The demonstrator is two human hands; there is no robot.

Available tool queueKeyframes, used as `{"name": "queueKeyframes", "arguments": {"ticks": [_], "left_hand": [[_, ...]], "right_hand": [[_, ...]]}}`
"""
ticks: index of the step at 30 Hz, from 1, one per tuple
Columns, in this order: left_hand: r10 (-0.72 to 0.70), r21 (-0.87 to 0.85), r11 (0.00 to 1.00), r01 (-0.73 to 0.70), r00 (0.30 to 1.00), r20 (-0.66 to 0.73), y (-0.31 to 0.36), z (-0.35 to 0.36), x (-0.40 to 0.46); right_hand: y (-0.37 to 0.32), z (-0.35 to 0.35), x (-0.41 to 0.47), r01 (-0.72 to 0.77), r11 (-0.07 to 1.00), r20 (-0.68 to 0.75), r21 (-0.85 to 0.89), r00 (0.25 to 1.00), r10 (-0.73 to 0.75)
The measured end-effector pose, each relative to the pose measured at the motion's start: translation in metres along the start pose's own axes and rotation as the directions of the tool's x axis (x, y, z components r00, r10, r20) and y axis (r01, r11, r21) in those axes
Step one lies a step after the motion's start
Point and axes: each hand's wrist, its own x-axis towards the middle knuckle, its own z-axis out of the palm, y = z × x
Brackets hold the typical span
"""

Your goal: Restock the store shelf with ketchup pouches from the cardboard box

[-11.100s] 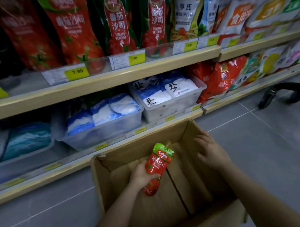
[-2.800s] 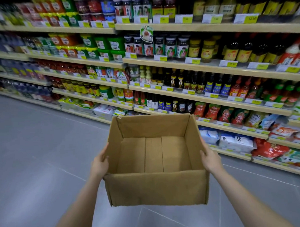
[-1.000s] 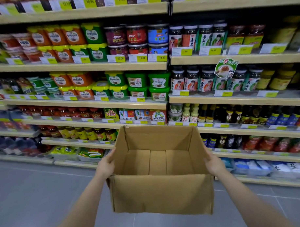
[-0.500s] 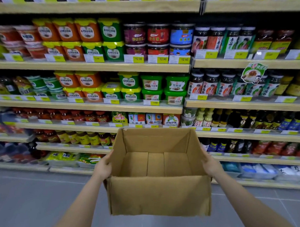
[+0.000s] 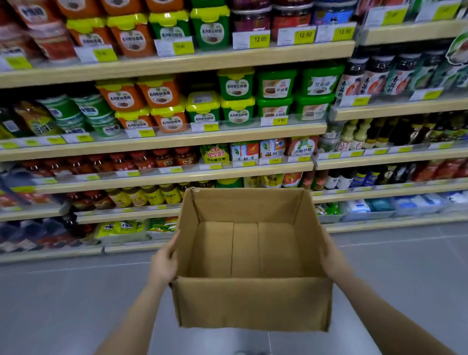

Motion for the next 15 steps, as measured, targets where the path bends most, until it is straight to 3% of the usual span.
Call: {"name": "queueKeyframes", "arguments": {"ticks": [11, 15], "left_hand": [[-0.161, 0.083, 0.984, 0.155, 0.984, 0.071, -0.111, 0.092, 0.029], [-0.131, 0.05, 0.991, 0.127, 0.987, 0.094, -0.148, 0.126, 0.036]], "right_hand": [[0.068, 0.124, 0.03, -0.238, 0.961, 0.094, -0.141, 0.963, 0.252], [0.1, 0.165, 0.043, -0.304, 0.953, 0.147, 0.009, 0.943, 0.299]]}}
